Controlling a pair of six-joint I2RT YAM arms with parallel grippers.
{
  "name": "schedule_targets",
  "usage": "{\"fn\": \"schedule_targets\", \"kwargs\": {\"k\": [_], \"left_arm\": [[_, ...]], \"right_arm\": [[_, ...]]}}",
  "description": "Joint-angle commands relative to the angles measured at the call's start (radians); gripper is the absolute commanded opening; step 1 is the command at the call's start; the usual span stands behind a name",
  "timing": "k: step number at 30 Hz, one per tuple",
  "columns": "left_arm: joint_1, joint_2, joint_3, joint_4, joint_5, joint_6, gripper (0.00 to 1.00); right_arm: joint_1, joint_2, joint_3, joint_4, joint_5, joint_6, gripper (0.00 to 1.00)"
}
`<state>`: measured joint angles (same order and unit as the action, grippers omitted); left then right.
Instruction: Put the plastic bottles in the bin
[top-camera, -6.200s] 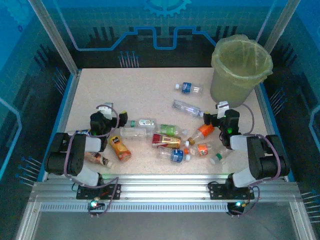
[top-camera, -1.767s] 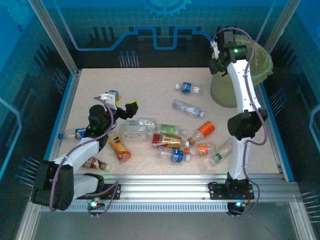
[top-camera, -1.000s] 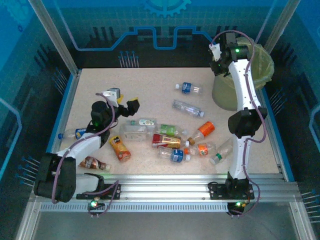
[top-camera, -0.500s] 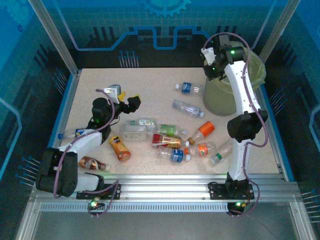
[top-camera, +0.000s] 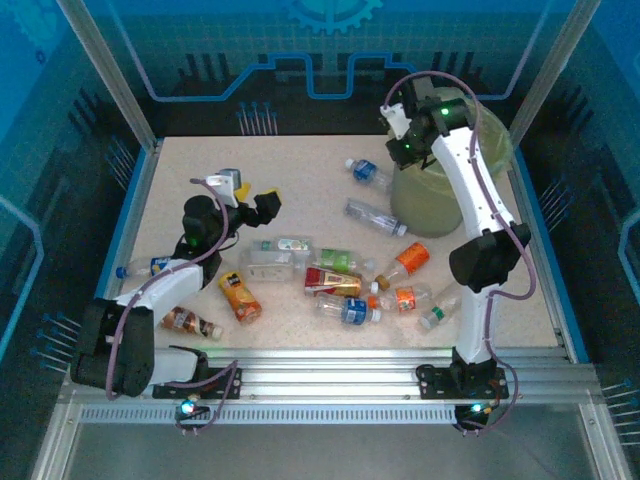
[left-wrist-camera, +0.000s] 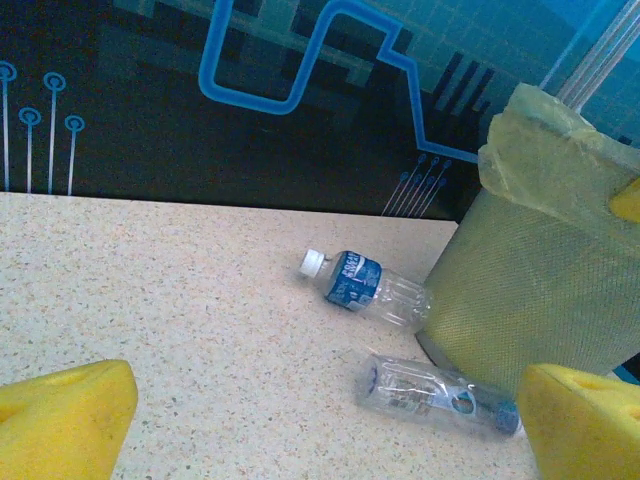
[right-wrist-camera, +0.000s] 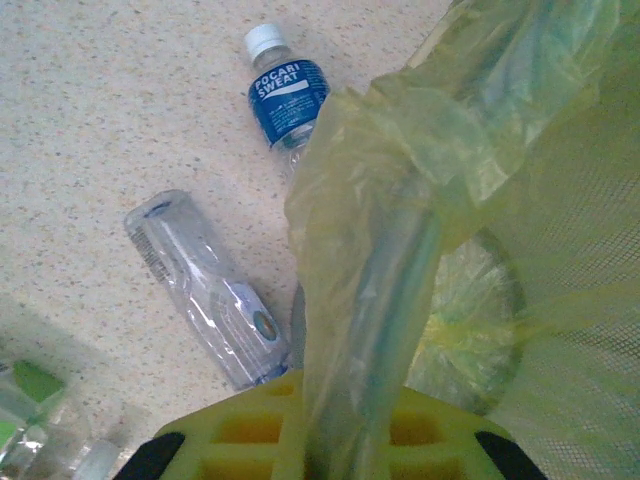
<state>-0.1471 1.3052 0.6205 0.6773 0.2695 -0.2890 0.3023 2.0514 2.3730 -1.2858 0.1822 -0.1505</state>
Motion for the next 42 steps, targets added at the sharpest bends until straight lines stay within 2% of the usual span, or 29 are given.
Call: {"fn": "schedule_targets", "kwargs": {"k": [1, 12, 19, 28, 35, 38, 39, 40, 42], "left_arm": [[-0.006, -0.039, 0.004, 0.000, -0.004, 0.016, 0.99], [-0.006, -0.066, -0.004, -0.019, -0.013, 0.022, 0.99], [-0.006, -0.071, -0.004, -0.021, -0.013, 0.016, 0.99], [-0.005, -0.086, -0.015, -0.030, -0.021, 0.019, 0.99], [-0.005, -0.113, -0.022, -0.056, -0.035, 0.035, 0.99], [-0.006, -0.132, -0.027, -0.064, -0.047, 0.043, 0.99], [-0.005, -0.141, -0.030, -0.068, -0.053, 0.045, 0.99], [-0.005, -0.149, -0.032, -0.071, -0.058, 0.046, 0.99], [-0.005, -0.168, -0.034, -0.082, -0.064, 0.053, 0.99]], "right_arm": [[0.044, -0.054, 0.000, 0.026, -0.003, 0.015, 0.00], [0.080, -0.074, -0.008, 0.010, -0.011, 0.024, 0.04], [0.081, -0.097, -0.036, 0.006, -0.005, 0.028, 0.10], [0.081, -0.111, -0.081, -0.001, 0.023, 0.038, 0.47], [0.099, -0.118, -0.035, -0.035, 0.041, 0.042, 0.73], [0.122, -0.133, 0.002, -0.058, 0.051, 0.054, 0.87], [0.131, -0.142, 0.011, -0.063, 0.054, 0.060, 0.97], [0.137, -0.152, 0.016, -0.066, 0.060, 0.067, 1.00], [0.145, -0.180, 0.023, -0.076, 0.069, 0.096, 1.00]]}}
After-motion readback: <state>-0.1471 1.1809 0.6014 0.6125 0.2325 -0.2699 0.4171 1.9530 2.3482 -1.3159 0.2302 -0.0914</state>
